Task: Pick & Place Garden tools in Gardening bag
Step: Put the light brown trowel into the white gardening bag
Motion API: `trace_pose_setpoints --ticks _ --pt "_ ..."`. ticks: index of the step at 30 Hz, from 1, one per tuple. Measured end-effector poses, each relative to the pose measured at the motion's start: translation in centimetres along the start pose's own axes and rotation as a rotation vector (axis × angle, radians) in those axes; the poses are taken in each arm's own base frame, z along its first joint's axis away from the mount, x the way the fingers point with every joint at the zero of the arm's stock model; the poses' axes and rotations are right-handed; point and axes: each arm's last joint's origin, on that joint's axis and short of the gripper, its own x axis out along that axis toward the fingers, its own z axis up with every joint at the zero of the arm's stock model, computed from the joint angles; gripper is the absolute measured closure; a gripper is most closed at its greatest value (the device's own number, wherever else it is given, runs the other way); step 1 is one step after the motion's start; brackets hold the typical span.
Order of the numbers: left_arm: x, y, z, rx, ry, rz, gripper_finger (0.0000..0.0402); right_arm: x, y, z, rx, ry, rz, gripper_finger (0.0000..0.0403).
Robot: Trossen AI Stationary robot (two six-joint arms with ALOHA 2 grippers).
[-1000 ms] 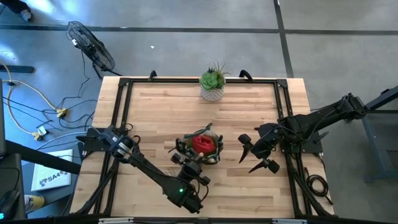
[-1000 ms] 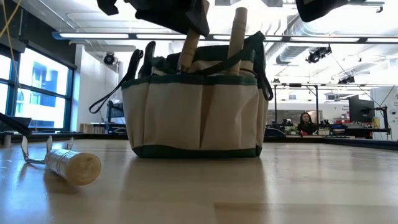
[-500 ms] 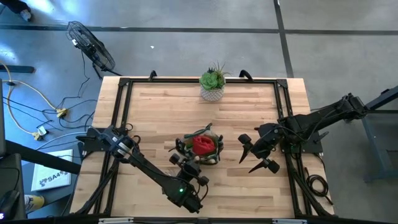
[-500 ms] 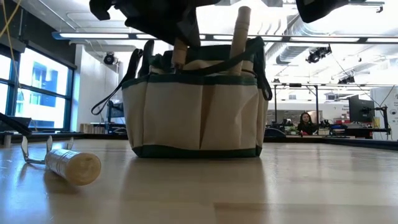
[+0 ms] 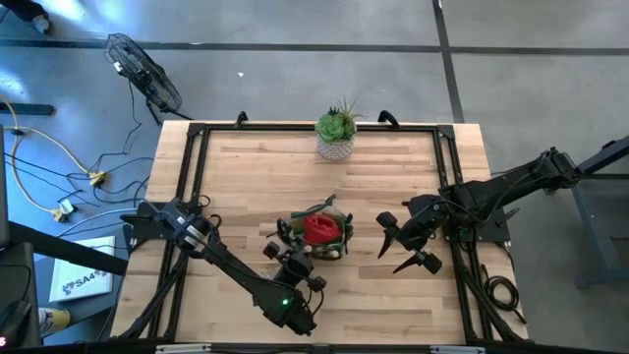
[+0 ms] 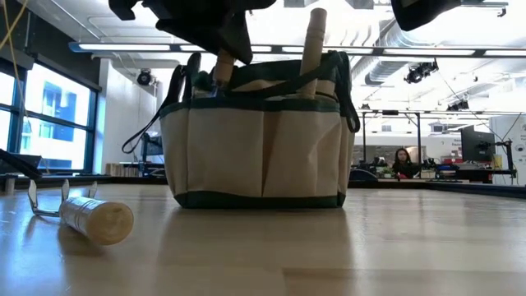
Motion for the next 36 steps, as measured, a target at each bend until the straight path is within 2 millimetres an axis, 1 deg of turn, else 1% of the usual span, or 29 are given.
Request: trace_pose_setpoints --ticks 7,9,14,16,22,28,36 --pt "0.0 0.0 0.0 -0.012 0.001 -0.002 0.0338 0.0 0.0 0.0 -0.003 0.0 -0.001 0.017" --pt "0.4 -0.3 -0.4 -0.028 0.001 -0.002 0.0338 0.0 0.0 0.0 -0.003 0.0 -0.002 0.017" --pt "1.1 -0.4 -2.1 -0.052 -0.007 -0.002 0.0338 0.0 0.0 0.0 0.004 -0.001 -0.001 0.017" --pt "1.2 -0.4 -2.4 -0.064 -0.016 0.001 0.0338 0.0 0.0 0.0 0.006 -0.001 -0.001 0.017" --pt "1.2 -0.2 -2.4 -0.05 -0.009 0.009 0.0338 0.0 0.0 0.0 0.008 -0.001 0.0 0.017" --pt "1.1 0.9 -2.5 -0.031 0.063 0.075 0.0338 0.0 0.0 0.0 0.008 -0.001 -0.001 0.017" --pt "1.2 0.9 -2.6 -0.023 0.05 0.073 0.0338 0.0 0.0 0.0 0.007 -0.001 -0.002 0.017"
